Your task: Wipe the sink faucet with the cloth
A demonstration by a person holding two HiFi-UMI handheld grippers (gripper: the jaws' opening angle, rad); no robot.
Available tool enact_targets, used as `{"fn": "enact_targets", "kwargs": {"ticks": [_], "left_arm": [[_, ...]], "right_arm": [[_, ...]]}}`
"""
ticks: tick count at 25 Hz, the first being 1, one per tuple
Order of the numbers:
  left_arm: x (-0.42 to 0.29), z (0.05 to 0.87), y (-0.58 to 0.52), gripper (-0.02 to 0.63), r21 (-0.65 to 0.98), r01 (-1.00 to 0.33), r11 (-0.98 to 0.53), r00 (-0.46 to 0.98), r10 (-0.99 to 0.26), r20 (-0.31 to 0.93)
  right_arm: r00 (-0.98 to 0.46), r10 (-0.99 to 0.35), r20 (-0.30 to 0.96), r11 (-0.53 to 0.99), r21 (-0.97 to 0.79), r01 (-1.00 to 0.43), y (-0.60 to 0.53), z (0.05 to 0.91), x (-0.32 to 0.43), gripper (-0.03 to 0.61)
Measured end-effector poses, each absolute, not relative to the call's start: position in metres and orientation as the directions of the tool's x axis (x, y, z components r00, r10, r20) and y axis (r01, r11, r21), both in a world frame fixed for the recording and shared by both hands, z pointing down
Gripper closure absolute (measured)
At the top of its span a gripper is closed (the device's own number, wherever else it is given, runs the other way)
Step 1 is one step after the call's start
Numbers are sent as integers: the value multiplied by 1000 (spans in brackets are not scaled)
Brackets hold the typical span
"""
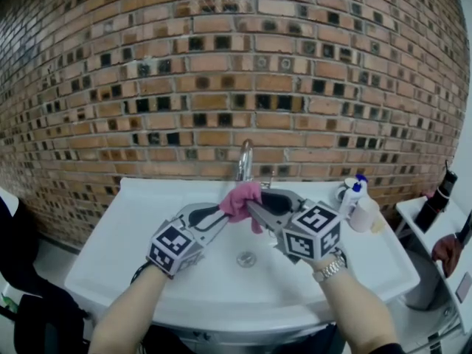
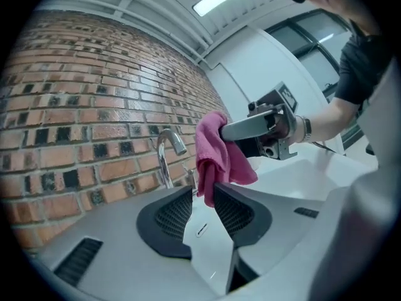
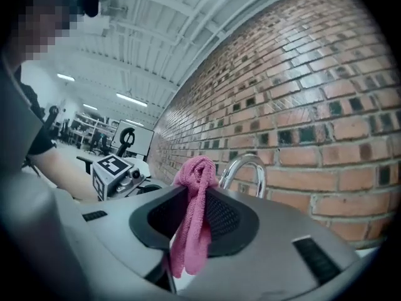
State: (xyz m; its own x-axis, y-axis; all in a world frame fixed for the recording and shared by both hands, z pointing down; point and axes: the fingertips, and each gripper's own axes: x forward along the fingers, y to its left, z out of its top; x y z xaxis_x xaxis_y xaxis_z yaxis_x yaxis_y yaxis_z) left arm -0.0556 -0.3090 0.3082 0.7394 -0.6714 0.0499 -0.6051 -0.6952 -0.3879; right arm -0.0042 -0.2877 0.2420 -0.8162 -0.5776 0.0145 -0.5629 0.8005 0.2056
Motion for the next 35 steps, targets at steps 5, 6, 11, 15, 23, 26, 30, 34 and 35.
{"fn": "enact_targets", "kwargs": {"ticks": [5, 6, 11, 15, 23, 26, 30, 34, 35], "left_arm": [[-65, 290, -314, 499, -390, -675, -626, 689, -724, -32], [-70, 286, -315, 499, -385, -691, -612, 677, -734, -48], [-80, 278, -325, 499, -364, -719, -593, 652, -756, -58], [-76, 276, -331, 513, -338, -753, -564, 616, -785, -62], [-74, 285, -337, 535, -291, -781, -552, 589, -806, -54], [-78, 293, -341, 535, -270, -790, -551, 582, -812, -46], [-81, 297, -342, 535, -267, -790, -552, 581, -813, -38], [-78, 294, -338, 549, -260, -784, -564, 594, -803, -47], [-77, 291, -337, 548, -262, -782, -565, 597, -801, -55]], "right_arm": [[-755, -653, -59, 715, 281, -640, -295, 228, 0, 485], [-742, -666, -76, 699, 283, -657, -297, 224, 3, 485], [-702, -703, -117, 645, 311, -698, -308, 209, 6, 486], [-653, -746, -130, 589, 329, -738, -319, 201, 0, 485], [-610, -776, -161, 544, 320, -776, -340, 186, -9, 486], [-604, -776, -183, 534, 319, -783, -345, 180, -10, 486], [-593, -779, -204, 523, 308, -794, -352, 170, -8, 488], [-577, -787, -218, 511, 293, -808, -361, 162, -6, 488], [-572, -789, -222, 508, 287, -812, -364, 160, -4, 488]]}}
